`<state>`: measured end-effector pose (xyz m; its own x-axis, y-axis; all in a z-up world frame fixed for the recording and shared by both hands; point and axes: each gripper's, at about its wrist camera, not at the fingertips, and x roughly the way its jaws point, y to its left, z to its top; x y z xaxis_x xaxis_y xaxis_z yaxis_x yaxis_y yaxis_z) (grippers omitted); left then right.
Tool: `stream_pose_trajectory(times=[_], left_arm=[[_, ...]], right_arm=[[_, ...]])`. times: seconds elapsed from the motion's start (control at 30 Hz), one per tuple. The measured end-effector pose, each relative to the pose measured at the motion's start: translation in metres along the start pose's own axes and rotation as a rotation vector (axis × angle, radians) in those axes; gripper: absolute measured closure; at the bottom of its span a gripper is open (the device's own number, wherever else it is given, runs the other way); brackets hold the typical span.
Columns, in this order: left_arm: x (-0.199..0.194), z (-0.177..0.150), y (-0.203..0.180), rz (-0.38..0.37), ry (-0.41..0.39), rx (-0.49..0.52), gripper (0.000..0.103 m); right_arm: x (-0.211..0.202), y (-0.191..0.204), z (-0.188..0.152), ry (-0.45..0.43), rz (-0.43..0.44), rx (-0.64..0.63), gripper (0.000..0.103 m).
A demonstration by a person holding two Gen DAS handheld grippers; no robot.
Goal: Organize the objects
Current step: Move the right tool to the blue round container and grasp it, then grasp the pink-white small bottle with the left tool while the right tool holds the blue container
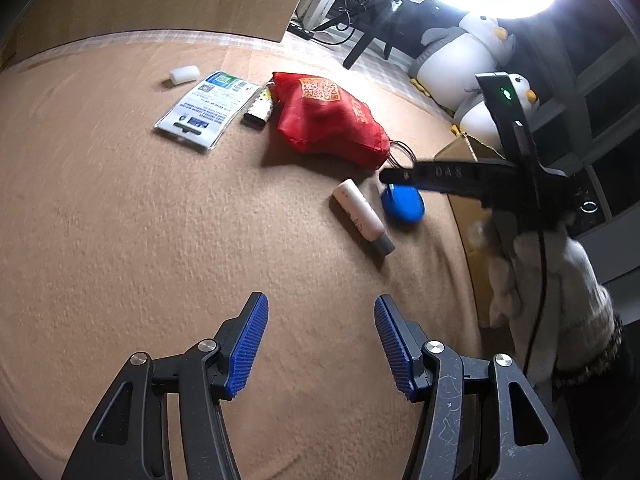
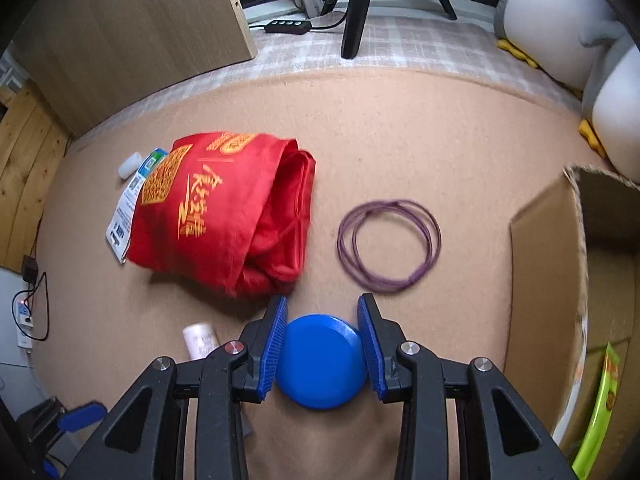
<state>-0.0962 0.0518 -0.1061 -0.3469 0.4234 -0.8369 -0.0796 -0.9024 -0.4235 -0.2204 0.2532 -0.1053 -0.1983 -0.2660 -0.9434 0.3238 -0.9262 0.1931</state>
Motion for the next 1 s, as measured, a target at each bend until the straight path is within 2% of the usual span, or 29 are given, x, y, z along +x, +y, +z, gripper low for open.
stream_pose_trajectory(times=[0.43, 0.57, 0.8, 0.93, 1.0], left_arm=[[0.039, 0.042, -0.029, -0.003, 0.008, 0.028, 0.044], [0.056, 0.055, -0.041, 0.015, 0.014, 0.049, 0.044], [0.086, 0.067, -0.059, 0.082, 0.045, 0.1, 0.045], [0.096, 0.067, -0.062, 0.098, 0.067, 0.117, 0.058], [0.096, 0.064, -0.062, 0.103, 0.066, 0.128, 0.061]], right_arm=[[-0.014, 0.003, -0.054, -0.012, 0.021, 0.024, 0.07], [-0.021, -0.003, -0.067, -0.02, 0.048, 0.067, 0.069], [-0.039, -0.021, -0.088, -0.045, 0.079, 0.141, 0.061], [-0.042, -0.021, -0.091, -0.045, 0.088, 0.14, 0.06], [-0.042, -0.02, -0.09, -0.047, 0.086, 0.134, 0.06]])
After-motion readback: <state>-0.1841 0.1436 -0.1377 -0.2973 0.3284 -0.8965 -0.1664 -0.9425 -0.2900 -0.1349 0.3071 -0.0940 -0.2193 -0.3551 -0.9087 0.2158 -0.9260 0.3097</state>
